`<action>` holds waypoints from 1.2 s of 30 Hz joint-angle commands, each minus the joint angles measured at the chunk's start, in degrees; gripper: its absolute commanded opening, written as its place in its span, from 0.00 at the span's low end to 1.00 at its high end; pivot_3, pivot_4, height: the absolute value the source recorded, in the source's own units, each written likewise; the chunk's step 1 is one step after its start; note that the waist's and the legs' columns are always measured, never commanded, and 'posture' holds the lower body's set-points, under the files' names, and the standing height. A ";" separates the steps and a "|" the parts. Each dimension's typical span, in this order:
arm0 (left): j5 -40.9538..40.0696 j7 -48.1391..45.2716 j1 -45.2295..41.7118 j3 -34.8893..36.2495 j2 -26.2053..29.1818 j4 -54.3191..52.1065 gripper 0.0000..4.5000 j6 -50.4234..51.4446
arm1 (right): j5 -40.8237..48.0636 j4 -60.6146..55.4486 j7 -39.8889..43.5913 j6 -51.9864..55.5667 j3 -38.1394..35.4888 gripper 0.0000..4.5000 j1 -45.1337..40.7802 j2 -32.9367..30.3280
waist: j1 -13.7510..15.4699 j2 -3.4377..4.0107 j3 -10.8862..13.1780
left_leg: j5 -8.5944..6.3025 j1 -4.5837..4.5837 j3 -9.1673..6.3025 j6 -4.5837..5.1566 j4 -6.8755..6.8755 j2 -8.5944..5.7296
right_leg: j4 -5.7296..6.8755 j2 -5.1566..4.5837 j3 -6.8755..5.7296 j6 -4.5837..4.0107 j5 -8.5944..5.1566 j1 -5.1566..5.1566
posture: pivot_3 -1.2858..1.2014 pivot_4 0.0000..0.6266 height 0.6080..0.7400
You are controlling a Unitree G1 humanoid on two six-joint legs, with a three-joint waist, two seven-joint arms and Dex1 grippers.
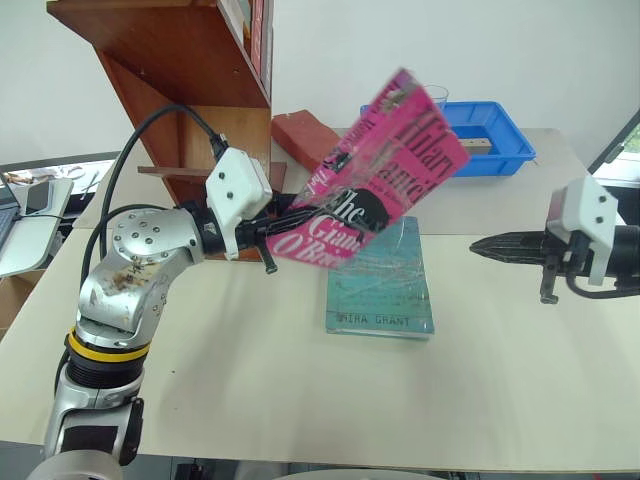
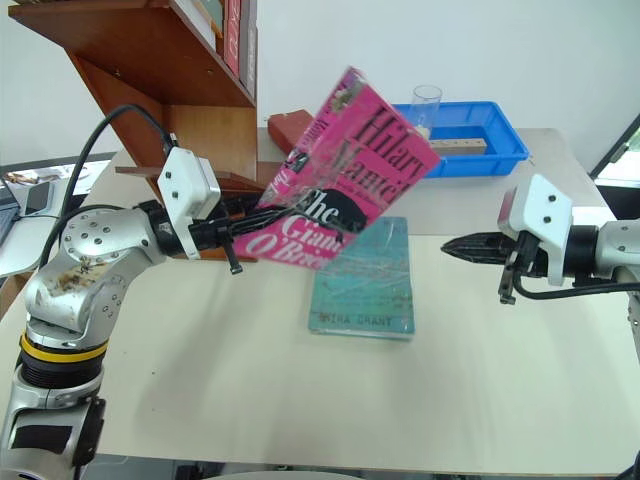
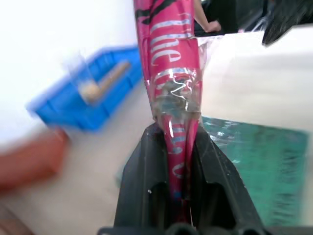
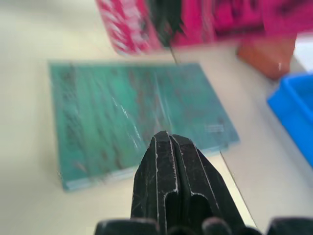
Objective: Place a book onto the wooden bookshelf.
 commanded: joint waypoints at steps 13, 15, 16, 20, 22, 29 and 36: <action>25.86 5.29 -12.32 4.99 18.27 23.01 0.01 -40.32 | 17.69 -1.27 -9.97 14.26 3.14 0.00 -23.24 3.63 | -0.16 0.11 -0.03 | 0.01 -0.31 0.17 0.09 0.02 0.03 | 0.42 0.09 0.28 0.05 0.06 -0.67 | 0.52 0.24 1.00; 26.81 5.39 -12.61 4.73 19.49 25.01 0.01 -41.13 | 18.74 -0.56 -11.04 15.33 3.88 0.00 -25.76 4.85 | -0.10 0.20 -0.08 | 0.03 -0.25 0.16 0.13 -0.05 0.05 | 0.48 0.11 0.27 0.05 0.05 -0.70 | 0.52 0.24 1.00; 27.47 5.37 -12.69 4.59 20.34 26.38 0.01 -41.87 | 18.86 -0.33 -11.16 15.41 4.40 0.00 -26.72 5.31 | -0.08 0.18 -0.07 | 0.04 -0.24 0.16 0.14 -0.07 0.06 | 0.50 0.11 0.26 0.06 0.04 -0.72 | 0.52 0.24 1.00; 29.03 5.12 -12.68 3.87 22.15 31.47 0.01 -44.08 | 18.23 0.22 -11.05 15.02 6.03 0.00 -28.27 6.17 | 0.41 0.12 -0.04 | 0.04 -0.30 0.19 0.14 -0.07 0.06 | 0.43 0.09 0.25 0.06 0.04 -0.73 | 0.52 0.24 1.00; 28.72 4.55 -12.19 3.64 22.70 33.25 0.01 -45.02 | 17.96 0.43 -11.20 14.76 6.56 0.00 -28.78 6.58 | 0.50 0.12 -0.04 | 0.04 -0.30 0.20 0.14 -0.06 0.06 | 0.45 0.08 0.24 0.06 0.04 -0.73 | 0.52 0.24 1.00; 25.97 1.88 -10.24 3.67 24.12 41.09 0.01 -49.70 | 17.69 1.11 -11.39 14.46 7.44 0.00 -30.24 7.77 | 0.26 0.13 -0.05 | 0.04 -0.28 0.21 0.15 -0.11 0.16 | 0.55 0.11 0.15 0.03 0.04 -0.80 | 0.52 0.24 1.00; 24.09 1.10 -10.65 3.77 23.53 44.43 0.31 -50.22 | 16.72 1.22 -10.96 13.81 7.86 0.00 -29.80 7.97 | -0.28 0.17 -0.07 | 0.03 -0.24 0.25 0.19 -0.17 0.17 | 0.62 0.11 0.15 0.03 0.04 -0.87 | 0.52 0.24 1.00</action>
